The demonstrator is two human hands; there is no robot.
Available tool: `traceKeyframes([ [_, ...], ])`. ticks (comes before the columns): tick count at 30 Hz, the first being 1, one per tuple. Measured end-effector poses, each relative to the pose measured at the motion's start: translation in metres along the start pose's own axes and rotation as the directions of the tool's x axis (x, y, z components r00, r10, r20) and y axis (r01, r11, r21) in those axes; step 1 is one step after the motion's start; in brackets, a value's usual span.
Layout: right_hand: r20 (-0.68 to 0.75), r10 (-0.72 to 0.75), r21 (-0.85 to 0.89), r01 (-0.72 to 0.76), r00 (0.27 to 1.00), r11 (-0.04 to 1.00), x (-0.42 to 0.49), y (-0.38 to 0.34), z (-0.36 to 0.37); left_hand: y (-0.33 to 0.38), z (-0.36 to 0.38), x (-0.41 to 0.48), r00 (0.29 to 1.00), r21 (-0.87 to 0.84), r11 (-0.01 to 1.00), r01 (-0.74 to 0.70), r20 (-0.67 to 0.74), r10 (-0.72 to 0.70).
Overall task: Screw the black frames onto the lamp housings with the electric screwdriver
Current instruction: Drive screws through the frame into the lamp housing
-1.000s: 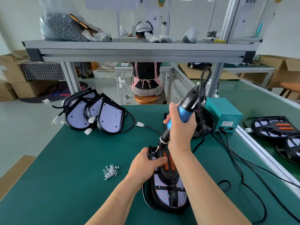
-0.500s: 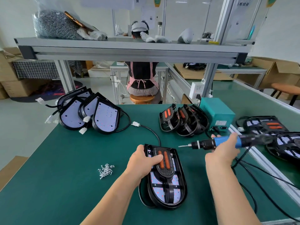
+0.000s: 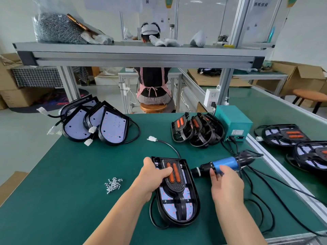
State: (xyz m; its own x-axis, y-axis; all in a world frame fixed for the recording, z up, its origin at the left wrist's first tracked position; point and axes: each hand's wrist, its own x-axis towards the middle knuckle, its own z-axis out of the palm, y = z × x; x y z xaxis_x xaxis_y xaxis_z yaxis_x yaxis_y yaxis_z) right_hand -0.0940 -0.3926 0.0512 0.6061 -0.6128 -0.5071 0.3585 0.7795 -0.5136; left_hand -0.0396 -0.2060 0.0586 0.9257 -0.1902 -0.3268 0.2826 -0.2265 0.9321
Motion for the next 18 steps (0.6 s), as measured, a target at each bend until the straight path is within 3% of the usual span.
traceKeyframes([
  [1, 0.066, 0.040, -0.059, -0.037, 0.997, 0.998, -0.008, 0.002, -0.003, 0.000, 0.000, -0.001, 1.000, -0.017, 1.000, 0.000, 0.002, 0.000],
  [2, 0.071, -0.001, -0.217, 0.016, 0.998, 0.976, -0.011, 0.006, -0.009, 0.000, -0.001, -0.001, 1.000, -0.028, 1.000, -0.002, 0.007, 0.002],
  [5, 0.085, 0.062, -0.115, -0.052, 0.994, 0.992, -0.010, 0.011, -0.016, 0.003, -0.004, -0.001, 1.000, -0.037, 0.999, 0.007, 0.024, -0.006],
  [8, 0.158, 0.011, -0.301, 0.038, 0.987, 0.953, -0.024, 0.021, -0.014, 0.002, -0.008, -0.004, 0.997, -0.073, 0.996, 0.044, 0.060, -0.040],
  [11, 0.168, -0.010, -0.336, 0.067, 0.986, 0.940, -0.027, 0.025, -0.019, -0.002, -0.012, -0.004, 0.996, -0.145, 0.987, 0.065, 0.074, -0.054],
  [15, 0.221, -0.118, -0.476, 0.212, 0.968, 0.853, -0.038, 0.033, -0.021, 0.000, -0.028, 0.000, 0.989, -0.341, 0.936, -0.084, -0.145, 0.035],
  [18, 0.406, -0.196, -0.597, 0.422, 0.893, 0.683, -0.036, 0.042, -0.023, 0.016, -0.044, -0.011, 0.971, -0.357, 0.906, -0.226, -0.162, 0.179],
])
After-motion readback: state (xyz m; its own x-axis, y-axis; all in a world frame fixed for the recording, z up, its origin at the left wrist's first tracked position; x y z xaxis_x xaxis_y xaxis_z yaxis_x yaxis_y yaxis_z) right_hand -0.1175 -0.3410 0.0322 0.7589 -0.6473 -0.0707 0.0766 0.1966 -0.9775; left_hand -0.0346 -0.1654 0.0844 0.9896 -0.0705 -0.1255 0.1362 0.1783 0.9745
